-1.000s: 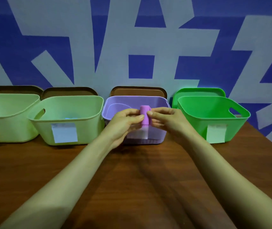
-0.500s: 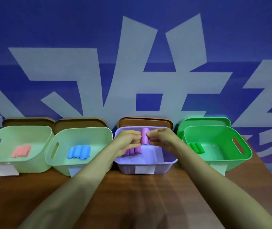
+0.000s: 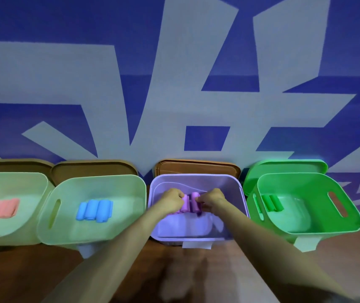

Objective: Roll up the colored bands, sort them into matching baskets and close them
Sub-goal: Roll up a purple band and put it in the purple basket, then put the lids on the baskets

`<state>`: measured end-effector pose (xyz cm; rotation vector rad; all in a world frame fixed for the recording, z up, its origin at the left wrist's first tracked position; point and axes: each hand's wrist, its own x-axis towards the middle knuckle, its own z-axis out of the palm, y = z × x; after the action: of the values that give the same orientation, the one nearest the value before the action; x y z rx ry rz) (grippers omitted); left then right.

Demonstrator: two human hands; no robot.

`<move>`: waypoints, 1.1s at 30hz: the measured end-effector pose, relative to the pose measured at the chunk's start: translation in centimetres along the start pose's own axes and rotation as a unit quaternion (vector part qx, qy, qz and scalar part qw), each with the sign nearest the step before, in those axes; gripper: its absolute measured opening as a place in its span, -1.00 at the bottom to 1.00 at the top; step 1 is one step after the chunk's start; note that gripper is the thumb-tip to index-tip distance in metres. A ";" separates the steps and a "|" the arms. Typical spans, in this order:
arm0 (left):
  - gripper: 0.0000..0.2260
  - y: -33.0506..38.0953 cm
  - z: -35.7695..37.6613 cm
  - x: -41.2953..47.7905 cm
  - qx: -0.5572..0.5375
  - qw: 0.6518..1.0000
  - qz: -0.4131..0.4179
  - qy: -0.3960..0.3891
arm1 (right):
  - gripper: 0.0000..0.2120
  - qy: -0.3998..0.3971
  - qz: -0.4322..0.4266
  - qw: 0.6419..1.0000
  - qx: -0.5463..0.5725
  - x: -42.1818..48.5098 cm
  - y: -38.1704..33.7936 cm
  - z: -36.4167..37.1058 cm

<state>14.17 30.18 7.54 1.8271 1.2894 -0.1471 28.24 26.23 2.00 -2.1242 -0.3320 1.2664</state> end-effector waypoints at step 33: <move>-0.68 0.1 0.2 -0.3 -0.039 0.998 0.009 0.040 | -0.85 -0.065 0.004 0.998 -0.015 -0.3 -0.1 -1.0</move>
<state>14.20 29.78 7.61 1.7930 1.3163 -0.0143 28.98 25.74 2.57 -2.0748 -0.4009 1.4164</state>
